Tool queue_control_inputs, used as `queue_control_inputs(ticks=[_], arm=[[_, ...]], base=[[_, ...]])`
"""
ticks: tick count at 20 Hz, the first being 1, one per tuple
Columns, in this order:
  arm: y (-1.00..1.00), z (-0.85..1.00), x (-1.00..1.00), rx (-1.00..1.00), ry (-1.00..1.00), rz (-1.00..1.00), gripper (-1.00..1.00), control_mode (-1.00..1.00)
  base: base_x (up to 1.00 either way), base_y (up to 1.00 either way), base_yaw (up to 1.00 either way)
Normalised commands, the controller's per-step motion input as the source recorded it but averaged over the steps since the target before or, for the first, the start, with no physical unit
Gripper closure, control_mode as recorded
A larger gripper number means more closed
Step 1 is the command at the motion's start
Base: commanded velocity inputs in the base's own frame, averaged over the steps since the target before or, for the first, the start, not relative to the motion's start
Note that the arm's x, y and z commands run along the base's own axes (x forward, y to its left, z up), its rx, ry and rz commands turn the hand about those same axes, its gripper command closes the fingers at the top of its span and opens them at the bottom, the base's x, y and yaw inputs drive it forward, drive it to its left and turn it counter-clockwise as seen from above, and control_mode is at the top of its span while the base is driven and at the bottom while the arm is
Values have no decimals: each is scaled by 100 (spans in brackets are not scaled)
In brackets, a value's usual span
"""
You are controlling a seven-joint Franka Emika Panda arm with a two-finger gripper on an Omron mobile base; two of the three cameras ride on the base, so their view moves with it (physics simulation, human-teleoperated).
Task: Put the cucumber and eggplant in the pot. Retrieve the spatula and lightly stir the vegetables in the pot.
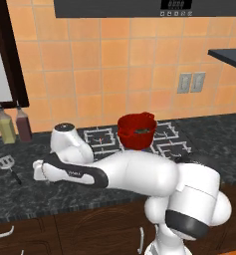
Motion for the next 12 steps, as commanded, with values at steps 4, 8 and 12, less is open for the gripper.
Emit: queue_control_inputs(ticks=[4, 8, 12], arm=[[60, 0, 46, -13, 21, -9, -100, -100], [81, 0, 45, -4, 5, 2, -100, -100], [76, -12, 45, -8, 0, 6, -100, -100]], base=[[0, 0, 0], [0, 0, 0], [0, 0, 0]])
